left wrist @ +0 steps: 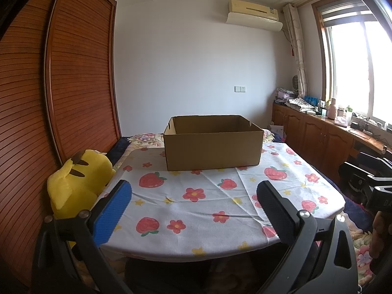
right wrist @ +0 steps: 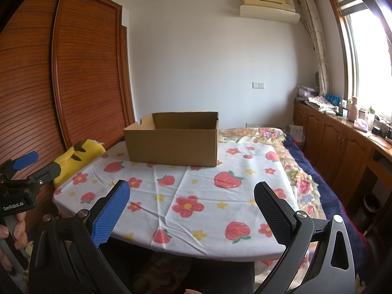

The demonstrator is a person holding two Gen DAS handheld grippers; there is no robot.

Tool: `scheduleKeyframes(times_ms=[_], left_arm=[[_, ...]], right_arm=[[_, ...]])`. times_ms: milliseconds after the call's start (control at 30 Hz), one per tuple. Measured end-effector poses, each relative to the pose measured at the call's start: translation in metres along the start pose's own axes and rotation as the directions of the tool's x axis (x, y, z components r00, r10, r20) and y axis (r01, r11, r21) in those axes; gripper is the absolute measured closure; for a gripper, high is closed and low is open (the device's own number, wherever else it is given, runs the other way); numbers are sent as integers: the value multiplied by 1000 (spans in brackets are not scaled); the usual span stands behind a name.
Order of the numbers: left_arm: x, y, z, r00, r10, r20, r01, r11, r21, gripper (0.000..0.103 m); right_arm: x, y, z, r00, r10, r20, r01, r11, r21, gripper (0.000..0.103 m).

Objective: Organize snacks

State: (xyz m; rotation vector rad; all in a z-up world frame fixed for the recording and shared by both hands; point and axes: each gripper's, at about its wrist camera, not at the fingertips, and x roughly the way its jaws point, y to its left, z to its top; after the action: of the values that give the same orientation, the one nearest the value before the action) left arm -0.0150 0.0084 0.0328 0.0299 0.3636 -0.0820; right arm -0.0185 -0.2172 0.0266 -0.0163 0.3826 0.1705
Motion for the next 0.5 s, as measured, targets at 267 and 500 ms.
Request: scheduleKeyframes(times_ms=[267, 500], left_arm=[[0, -1, 0, 1000, 0, 1, 0, 1000, 0, 0], [0, -1, 0, 1000, 0, 0, 0, 1000, -2, 0]], right_arm=[[0, 0, 0, 1000, 1, 0, -1, 1000, 0, 0], [0, 1, 0, 1000, 0, 0, 0, 1000, 1, 0]])
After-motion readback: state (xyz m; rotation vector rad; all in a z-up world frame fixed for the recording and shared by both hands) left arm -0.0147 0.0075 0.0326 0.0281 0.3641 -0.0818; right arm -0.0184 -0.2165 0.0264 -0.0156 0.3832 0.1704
